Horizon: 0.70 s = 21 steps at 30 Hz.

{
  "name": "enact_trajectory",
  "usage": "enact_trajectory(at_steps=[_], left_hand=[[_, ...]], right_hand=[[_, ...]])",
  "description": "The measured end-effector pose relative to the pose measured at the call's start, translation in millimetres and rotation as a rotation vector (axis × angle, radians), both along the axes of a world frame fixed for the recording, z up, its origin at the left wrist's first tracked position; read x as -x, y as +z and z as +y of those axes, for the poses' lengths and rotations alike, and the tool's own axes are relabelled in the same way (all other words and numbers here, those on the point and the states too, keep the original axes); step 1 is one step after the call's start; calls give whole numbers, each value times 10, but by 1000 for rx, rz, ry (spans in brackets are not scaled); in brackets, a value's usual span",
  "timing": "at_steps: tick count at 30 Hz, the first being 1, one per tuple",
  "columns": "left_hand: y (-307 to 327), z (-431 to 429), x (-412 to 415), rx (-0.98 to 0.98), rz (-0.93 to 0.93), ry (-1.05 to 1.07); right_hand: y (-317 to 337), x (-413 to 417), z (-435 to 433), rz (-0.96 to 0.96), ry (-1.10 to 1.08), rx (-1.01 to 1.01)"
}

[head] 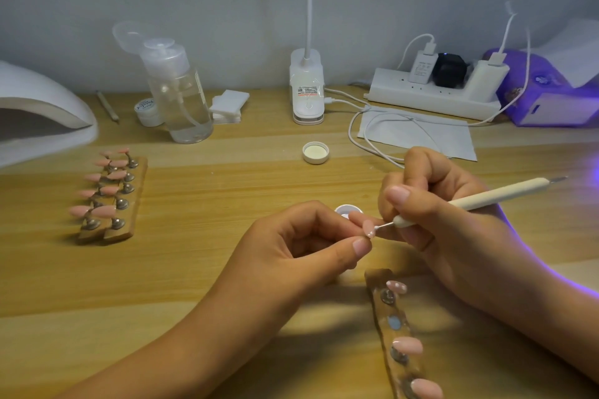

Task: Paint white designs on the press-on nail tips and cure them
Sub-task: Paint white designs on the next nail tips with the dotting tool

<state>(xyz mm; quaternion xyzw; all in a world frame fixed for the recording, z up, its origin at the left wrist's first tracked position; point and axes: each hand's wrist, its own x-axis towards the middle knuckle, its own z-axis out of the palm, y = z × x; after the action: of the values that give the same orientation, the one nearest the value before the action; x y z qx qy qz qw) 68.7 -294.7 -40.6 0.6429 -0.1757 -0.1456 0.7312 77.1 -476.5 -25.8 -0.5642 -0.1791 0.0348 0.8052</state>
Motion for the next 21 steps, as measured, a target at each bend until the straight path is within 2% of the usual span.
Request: enact_trajectory(at_steps=[21], left_hand=[[7,-3,5,-17,22,24]], right_hand=[[-9,-3,-13,-7,0,52]])
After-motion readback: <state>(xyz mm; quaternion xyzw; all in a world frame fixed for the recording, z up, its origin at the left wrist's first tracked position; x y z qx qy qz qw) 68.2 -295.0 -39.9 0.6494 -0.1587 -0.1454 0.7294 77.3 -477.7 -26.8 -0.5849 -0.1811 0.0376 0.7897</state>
